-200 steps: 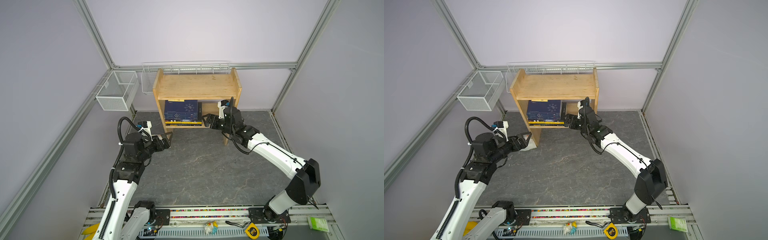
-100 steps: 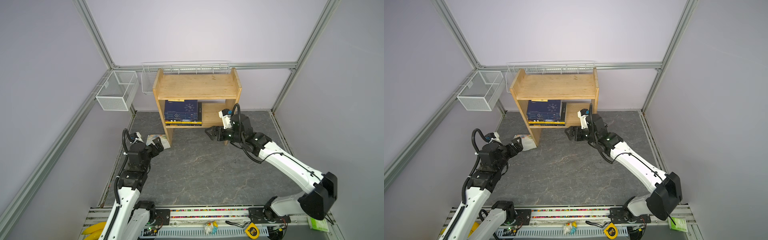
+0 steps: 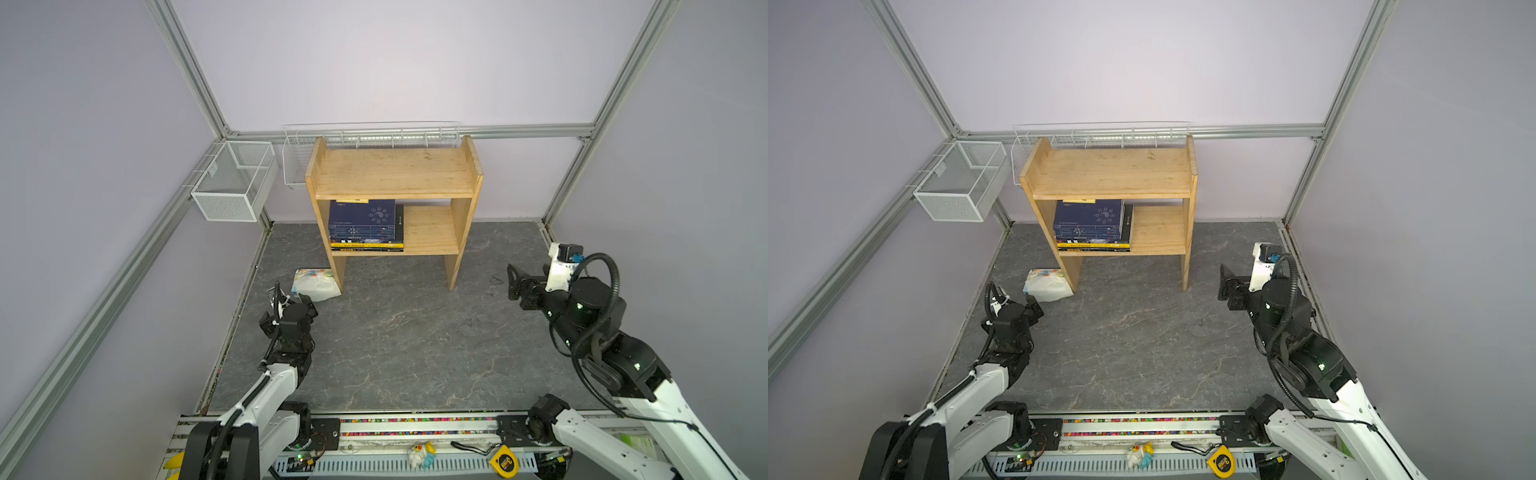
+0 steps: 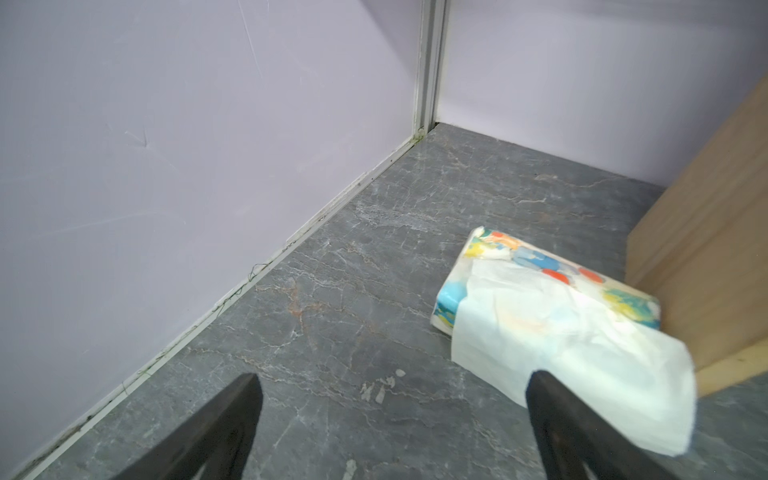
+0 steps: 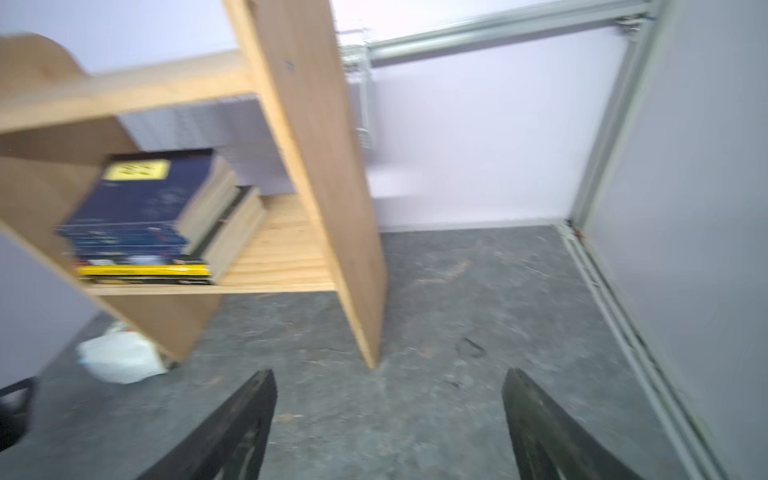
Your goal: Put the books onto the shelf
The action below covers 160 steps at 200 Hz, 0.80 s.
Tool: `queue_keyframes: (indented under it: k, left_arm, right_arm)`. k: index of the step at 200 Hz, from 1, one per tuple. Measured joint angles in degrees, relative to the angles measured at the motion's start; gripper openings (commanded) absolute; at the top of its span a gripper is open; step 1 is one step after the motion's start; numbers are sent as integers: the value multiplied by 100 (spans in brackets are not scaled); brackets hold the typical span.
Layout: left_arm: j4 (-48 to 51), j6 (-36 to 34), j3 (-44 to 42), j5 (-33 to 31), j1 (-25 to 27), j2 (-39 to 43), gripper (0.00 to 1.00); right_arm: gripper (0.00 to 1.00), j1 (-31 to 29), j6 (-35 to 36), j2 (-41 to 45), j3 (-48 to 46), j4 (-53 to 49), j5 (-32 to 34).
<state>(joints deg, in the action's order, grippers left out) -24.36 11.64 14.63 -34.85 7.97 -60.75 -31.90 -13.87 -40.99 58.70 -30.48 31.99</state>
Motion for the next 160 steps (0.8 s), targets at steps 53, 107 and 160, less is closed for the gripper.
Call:
queue_keyframes:
  k: [53,107,160]
  left_arm:
    - [-2229,-463,2,140,-50,-1709,100]
    - [-3375,-813,83,828,-120,-2826,99]
    - [-3246,-879,542,1010,-125,-2830,99]
  right_arm:
    - [89,1537,232,-96,-1266,166,184]
    - [89,3237,181,-1163,-1989,1379,-1056]
    - [89,3418,243,-2496,-2697,3414,-1325]
